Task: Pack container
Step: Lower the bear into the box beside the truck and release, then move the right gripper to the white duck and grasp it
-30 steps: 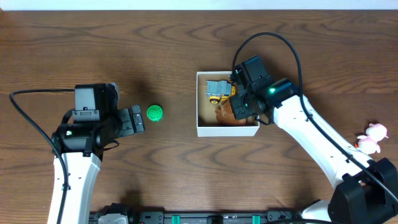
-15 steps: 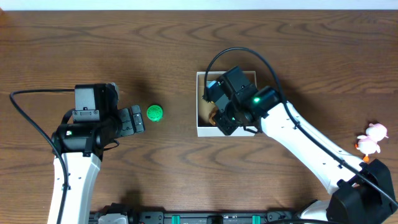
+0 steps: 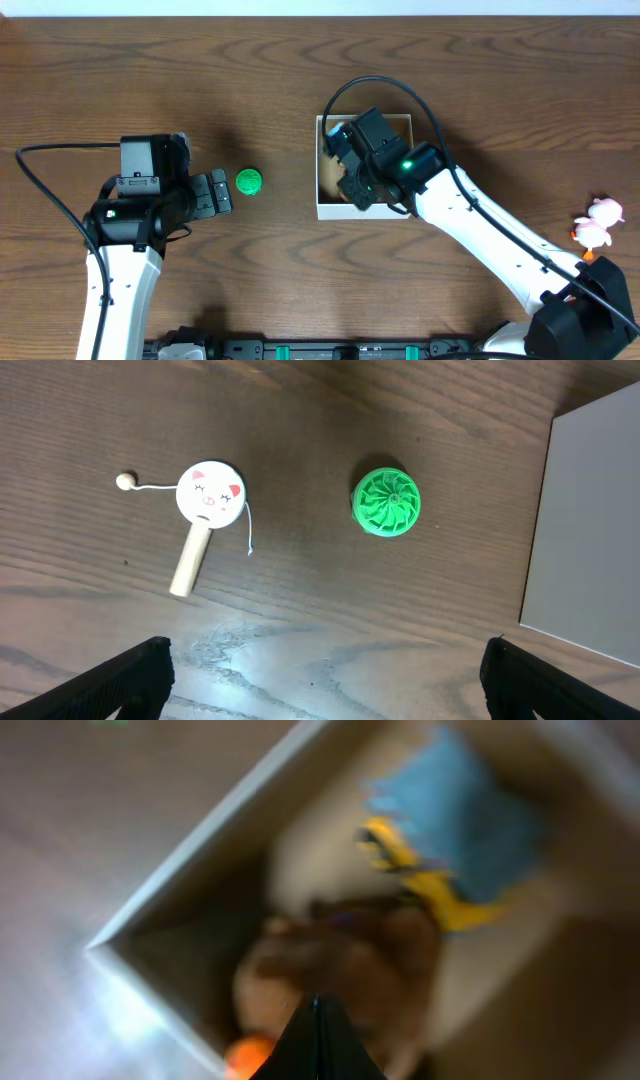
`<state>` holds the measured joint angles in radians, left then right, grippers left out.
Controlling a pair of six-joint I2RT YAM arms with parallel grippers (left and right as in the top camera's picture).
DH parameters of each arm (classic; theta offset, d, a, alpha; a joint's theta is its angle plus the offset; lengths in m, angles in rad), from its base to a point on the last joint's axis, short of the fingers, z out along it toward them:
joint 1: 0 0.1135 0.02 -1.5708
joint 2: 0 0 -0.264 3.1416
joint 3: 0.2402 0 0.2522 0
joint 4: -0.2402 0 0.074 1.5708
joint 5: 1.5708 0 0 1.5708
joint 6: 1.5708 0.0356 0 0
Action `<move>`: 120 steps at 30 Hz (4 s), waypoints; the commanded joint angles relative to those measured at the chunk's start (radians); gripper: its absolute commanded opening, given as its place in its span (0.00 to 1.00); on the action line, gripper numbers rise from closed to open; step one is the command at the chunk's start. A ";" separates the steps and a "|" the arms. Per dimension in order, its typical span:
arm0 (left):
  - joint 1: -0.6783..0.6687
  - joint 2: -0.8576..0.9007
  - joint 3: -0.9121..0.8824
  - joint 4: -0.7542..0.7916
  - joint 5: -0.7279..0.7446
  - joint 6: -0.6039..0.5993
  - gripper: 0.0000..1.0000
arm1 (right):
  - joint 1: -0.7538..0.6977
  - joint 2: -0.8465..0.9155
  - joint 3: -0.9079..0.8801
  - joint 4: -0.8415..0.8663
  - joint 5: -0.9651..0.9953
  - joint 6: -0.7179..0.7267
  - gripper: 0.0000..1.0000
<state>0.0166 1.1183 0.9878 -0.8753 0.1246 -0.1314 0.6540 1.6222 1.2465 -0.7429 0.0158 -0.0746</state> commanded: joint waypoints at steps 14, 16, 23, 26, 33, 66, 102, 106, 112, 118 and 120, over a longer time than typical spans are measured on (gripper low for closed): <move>0.002 0.005 0.015 -0.002 0.002 -0.005 0.98 | -0.011 0.002 -0.002 -0.166 0.160 0.253 0.01; 0.002 0.005 0.015 -0.002 0.002 -0.005 0.98 | -0.011 0.001 -0.002 -0.166 0.100 0.196 0.01; 0.002 0.005 0.015 -0.003 0.002 -0.005 0.98 | -0.011 0.008 -0.002 -0.131 -0.010 0.125 0.02; 0.002 0.005 0.015 -0.003 0.002 -0.005 0.98 | -0.011 0.037 -0.002 -0.123 -0.010 0.125 0.03; 0.003 0.005 0.015 -0.003 0.002 -0.005 0.98 | -0.011 0.177 -0.002 -0.078 -0.013 0.149 0.01; 0.003 0.005 0.003 -0.002 0.002 -0.005 0.98 | -0.020 0.098 0.065 0.100 0.066 -0.023 0.07; 0.003 0.005 0.003 0.005 0.002 -0.005 0.98 | -1.249 0.101 0.045 -0.174 0.212 0.422 0.99; 0.003 0.005 0.003 0.005 0.002 -0.005 0.98 | -1.271 0.193 0.045 -0.168 0.211 0.422 0.99; 0.002 0.005 0.003 0.005 0.002 -0.005 0.98 | -1.278 0.291 0.045 -0.158 0.209 0.418 0.99; 0.003 0.005 0.003 0.005 0.002 -0.005 0.98 | -1.278 0.344 0.017 -0.128 0.174 0.418 0.86; 0.003 0.005 0.003 0.005 0.002 -0.005 0.98 | -1.278 0.354 0.006 -0.127 0.172 0.419 0.64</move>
<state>0.0166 1.1187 0.9878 -0.8680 0.1246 -0.1314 -0.6151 1.9507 1.2732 -0.8715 0.2066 0.3290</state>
